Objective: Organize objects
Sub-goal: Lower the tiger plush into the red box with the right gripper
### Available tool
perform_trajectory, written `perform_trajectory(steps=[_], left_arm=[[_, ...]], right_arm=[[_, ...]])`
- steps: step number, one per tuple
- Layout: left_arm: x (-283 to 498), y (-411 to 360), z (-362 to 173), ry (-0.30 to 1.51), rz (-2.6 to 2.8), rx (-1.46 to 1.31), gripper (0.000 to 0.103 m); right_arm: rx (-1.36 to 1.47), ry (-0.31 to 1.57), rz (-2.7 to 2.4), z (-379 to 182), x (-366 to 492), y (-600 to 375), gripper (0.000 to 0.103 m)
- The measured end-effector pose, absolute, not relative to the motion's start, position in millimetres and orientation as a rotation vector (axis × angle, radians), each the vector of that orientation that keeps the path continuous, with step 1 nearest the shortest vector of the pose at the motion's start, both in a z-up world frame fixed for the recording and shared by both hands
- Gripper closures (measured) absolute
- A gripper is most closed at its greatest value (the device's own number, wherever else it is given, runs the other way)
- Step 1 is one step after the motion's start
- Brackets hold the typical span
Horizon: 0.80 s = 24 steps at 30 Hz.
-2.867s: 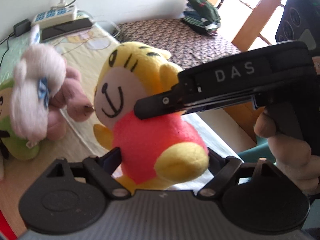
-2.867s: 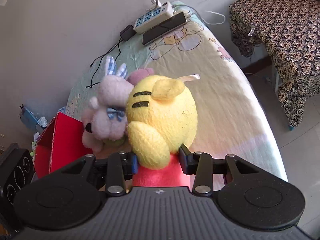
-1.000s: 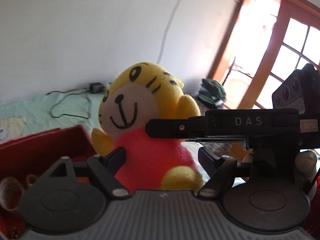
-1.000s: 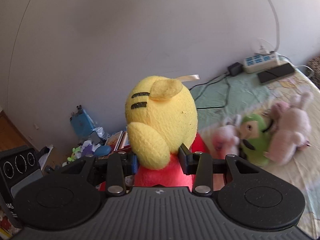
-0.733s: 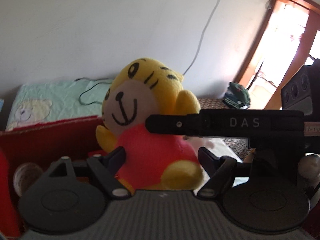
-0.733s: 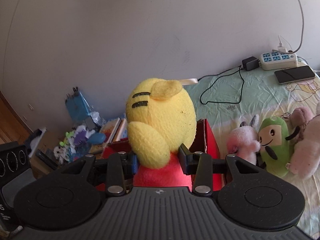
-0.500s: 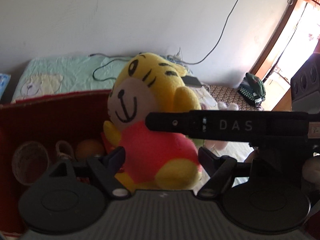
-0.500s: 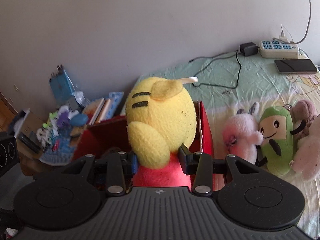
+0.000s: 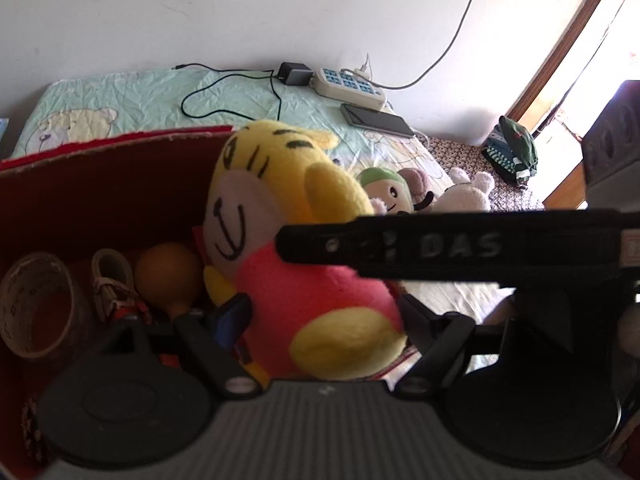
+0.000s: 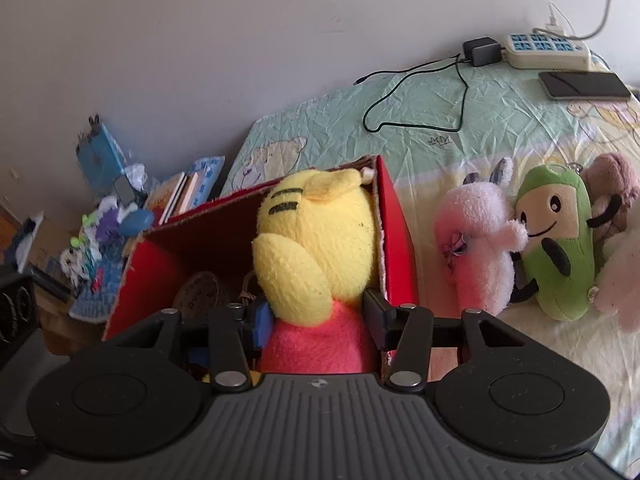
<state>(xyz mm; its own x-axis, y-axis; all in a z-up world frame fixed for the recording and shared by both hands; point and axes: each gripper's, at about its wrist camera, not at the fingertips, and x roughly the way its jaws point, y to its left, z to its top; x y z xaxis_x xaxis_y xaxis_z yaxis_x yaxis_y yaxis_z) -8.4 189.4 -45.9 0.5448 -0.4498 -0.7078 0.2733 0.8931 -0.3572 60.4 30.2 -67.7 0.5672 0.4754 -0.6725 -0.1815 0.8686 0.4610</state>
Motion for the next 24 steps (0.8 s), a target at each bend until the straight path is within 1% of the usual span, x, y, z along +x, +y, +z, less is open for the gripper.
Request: perform_trajectory(steps=[4, 8, 11, 14, 18, 24], left_arm=[[-7, 187, -51, 0.909, -0.436, -0.214, 0.022], [-2, 178, -55, 0.924, -0.428, -0.182, 0.022], [1, 175, -56, 0.931, -0.410, -0.151, 0.022], [6, 174, -59, 0.952, -0.401, -0.153, 0.022], [7, 173, -60, 0.955, -0.395, -0.143, 0.021], [9, 173, -63, 0.975, -0.376, -0.150, 0.016]], right_arm=[[0.402, 0.853, 0.395, -63, 54, 22, 0.054], [0.407, 0.837, 0.403, -63, 52, 19, 0.066], [0.423, 0.851, 0.388, -72, 55, 15, 0.071], [0.500, 0.863, 0.388, -80, 58, 9, 0.075], [0.495, 0.857, 0.391, -79, 57, 10, 0.076], [0.482, 0.845, 0.388, -79, 54, 12, 0.076]])
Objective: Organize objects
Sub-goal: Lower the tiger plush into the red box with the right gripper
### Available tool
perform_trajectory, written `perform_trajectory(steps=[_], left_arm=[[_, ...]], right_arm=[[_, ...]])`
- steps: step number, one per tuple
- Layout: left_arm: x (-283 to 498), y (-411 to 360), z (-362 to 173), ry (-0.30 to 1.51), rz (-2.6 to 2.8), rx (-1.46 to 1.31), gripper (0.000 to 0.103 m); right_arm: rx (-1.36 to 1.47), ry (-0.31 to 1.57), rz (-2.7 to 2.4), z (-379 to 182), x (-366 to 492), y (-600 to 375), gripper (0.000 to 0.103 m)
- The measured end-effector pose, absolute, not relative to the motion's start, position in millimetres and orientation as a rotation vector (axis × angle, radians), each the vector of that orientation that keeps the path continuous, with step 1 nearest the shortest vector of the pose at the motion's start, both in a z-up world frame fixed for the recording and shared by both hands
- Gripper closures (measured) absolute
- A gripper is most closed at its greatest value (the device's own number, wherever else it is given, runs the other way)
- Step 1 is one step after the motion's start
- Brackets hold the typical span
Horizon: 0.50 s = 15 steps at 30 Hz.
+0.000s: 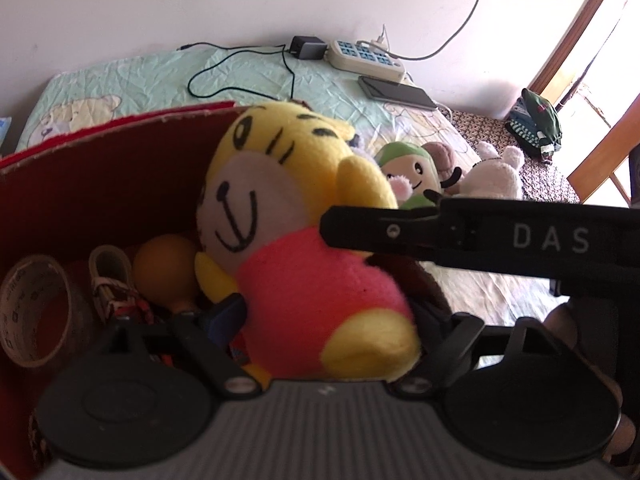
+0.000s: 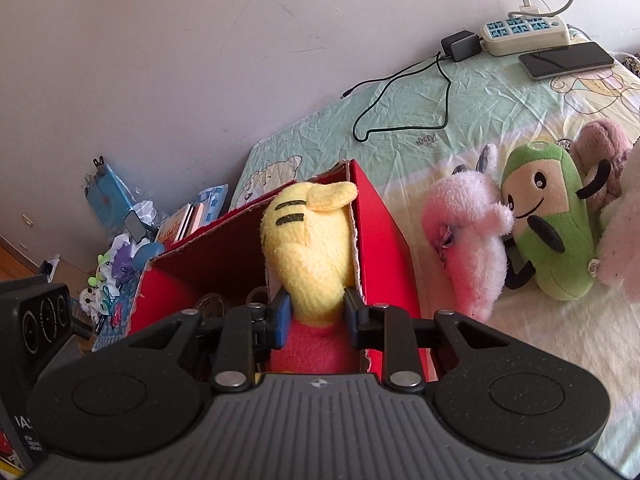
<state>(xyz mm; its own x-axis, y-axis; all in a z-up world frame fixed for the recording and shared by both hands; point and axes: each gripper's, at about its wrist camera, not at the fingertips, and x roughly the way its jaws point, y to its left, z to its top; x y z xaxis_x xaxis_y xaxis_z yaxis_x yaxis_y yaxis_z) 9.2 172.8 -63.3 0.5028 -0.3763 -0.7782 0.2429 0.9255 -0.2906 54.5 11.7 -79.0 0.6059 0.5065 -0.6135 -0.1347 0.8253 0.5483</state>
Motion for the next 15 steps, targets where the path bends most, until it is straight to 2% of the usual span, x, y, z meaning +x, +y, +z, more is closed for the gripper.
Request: perform_trajectory(steps=[15], left_arm=[[6.6, 165.4, -64.8, 0.988, -0.331, -0.107, 0.011]], right_arm=[[0.440, 0.823, 0.384, -78.3, 52.5, 15.2, 0.075]])
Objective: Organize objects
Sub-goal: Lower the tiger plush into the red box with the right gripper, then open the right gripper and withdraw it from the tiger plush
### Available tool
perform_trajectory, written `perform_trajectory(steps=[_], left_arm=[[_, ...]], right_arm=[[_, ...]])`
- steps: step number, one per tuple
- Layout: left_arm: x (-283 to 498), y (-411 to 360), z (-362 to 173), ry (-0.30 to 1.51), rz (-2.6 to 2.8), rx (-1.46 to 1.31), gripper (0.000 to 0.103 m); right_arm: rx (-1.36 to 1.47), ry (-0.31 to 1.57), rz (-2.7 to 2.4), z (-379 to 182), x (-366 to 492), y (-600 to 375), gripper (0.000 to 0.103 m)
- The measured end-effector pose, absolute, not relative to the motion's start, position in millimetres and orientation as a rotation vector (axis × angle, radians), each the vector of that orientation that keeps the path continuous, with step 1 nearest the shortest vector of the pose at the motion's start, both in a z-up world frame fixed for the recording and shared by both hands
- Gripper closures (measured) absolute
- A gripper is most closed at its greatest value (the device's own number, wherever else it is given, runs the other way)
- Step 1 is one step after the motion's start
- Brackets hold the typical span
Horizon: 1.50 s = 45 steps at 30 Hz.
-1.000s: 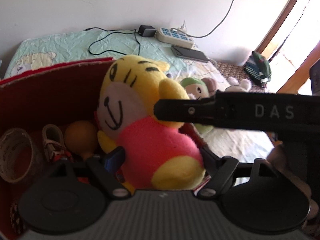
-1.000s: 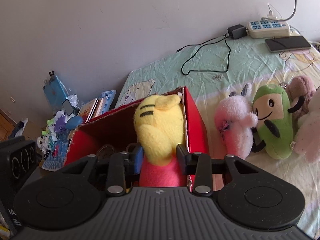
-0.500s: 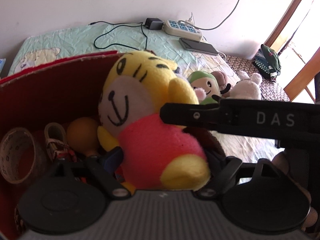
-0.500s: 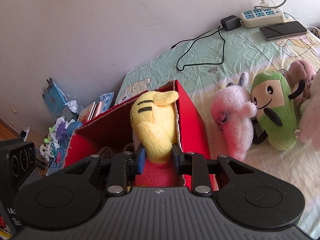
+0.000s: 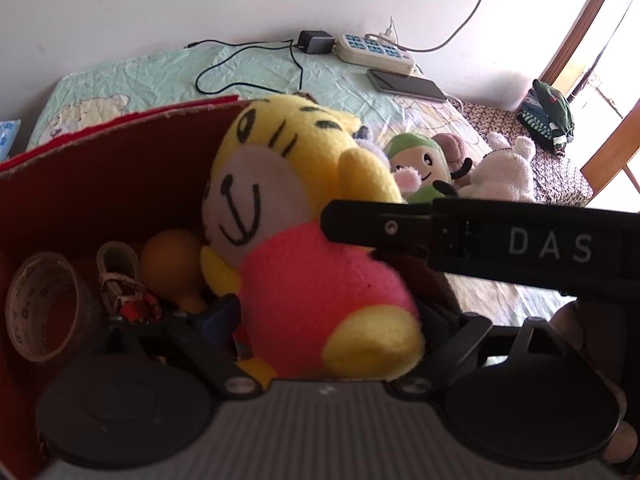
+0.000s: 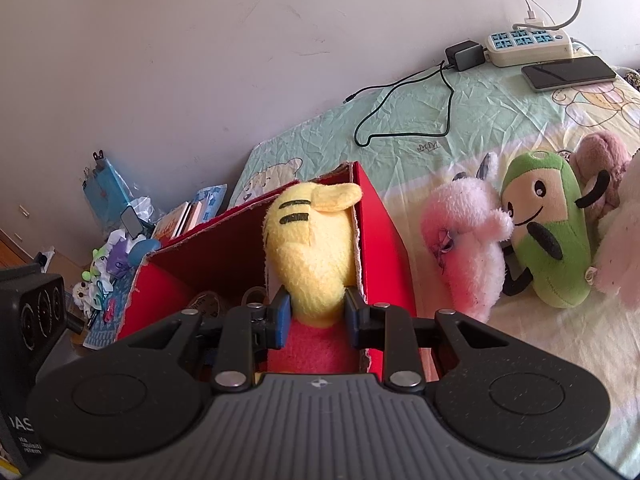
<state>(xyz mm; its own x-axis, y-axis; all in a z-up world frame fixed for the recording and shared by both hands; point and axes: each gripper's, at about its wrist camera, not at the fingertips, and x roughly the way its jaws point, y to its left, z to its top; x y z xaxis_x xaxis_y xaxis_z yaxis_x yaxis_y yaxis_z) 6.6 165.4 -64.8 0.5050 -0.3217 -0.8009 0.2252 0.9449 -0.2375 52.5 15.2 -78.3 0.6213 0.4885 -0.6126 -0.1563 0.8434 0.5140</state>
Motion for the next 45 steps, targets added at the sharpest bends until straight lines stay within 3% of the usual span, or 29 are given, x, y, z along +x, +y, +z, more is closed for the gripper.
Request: perform_trajectory(steps=[45], left_arm=[[-43, 140, -3, 0.881, -0.029, 0.032, 0.009]], right_arm=[[0.501, 0.774, 0.430, -63, 3, -37, 0.070]])
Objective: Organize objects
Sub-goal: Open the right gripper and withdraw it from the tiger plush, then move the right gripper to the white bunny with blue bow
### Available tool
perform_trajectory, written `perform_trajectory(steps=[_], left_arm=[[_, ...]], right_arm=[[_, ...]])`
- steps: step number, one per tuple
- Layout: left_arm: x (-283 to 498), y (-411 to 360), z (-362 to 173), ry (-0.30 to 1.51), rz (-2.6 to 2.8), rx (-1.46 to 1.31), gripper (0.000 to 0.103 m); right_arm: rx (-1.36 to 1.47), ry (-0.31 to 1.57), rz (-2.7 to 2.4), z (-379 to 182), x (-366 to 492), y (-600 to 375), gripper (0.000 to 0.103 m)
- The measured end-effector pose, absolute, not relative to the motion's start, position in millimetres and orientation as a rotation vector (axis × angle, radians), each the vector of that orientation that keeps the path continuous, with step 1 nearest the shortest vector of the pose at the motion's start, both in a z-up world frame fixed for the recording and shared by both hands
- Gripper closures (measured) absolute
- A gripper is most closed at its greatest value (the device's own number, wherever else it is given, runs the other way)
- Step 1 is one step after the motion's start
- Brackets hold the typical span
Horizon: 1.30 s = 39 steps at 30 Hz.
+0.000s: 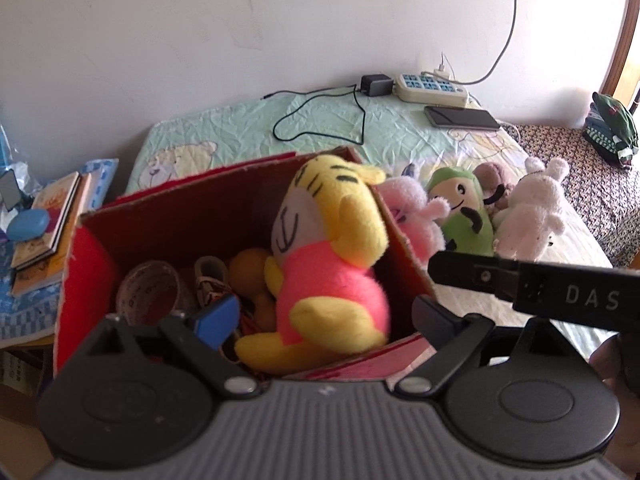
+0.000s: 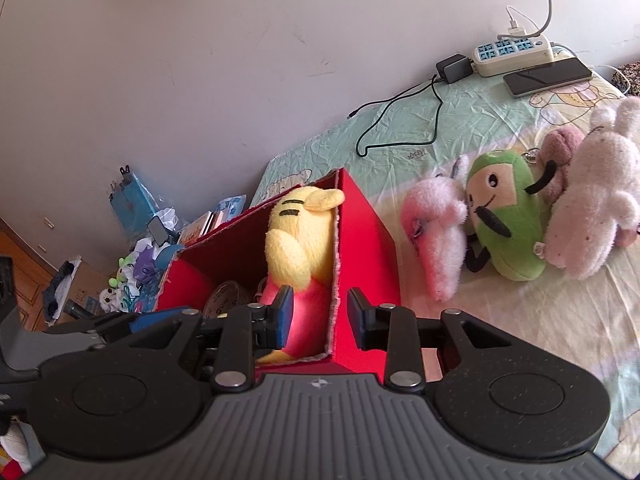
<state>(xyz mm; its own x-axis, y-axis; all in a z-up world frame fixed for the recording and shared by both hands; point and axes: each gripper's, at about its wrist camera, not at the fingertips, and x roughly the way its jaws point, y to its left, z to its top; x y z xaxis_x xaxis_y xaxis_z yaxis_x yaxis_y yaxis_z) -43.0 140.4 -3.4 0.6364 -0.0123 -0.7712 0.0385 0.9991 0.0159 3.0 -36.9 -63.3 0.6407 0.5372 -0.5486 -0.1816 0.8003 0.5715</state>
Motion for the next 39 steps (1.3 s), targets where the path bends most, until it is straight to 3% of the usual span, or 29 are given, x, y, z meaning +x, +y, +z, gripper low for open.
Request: perform_trajectory(steps=[15, 24, 39], left_arm=[[-45, 60, 10, 0.851, -0.092, 0.079, 0.009], [-22, 0, -15, 0.885, -0.223, 0.081, 0.010], [26, -73, -55, 0.866, -0.325, 0.193, 0.024]], right_arm=[[0.552, 0.787, 0.368, -71, -10, -120, 0.068], [0.618, 0.817, 0.254, -91, -7, -188, 0.068], [0.731, 0.860, 0.094, -131, 34, -274, 0.068]])
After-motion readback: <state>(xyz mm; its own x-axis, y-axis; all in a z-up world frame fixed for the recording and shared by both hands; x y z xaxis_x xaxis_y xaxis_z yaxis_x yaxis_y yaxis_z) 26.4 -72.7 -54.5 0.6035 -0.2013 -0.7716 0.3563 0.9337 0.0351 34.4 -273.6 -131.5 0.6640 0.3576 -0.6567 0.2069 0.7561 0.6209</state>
